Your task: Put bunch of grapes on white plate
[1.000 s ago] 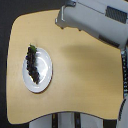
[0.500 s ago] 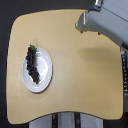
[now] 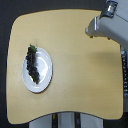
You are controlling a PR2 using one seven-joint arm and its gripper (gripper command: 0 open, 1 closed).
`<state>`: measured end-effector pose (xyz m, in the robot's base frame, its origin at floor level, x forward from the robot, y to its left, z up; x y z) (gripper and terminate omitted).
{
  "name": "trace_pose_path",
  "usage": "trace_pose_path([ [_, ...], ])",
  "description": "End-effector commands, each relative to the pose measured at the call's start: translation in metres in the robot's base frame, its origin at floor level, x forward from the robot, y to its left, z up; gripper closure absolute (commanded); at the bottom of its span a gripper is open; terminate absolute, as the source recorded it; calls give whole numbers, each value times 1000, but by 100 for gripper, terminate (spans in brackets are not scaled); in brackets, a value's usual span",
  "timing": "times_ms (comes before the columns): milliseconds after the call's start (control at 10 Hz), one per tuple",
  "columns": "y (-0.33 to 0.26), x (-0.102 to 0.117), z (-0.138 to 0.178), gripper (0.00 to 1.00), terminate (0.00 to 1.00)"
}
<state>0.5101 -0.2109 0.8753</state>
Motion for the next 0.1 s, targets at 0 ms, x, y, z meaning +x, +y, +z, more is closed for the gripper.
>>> trace_pose_path([
  [0,-49,-5,-4,0,100],
])
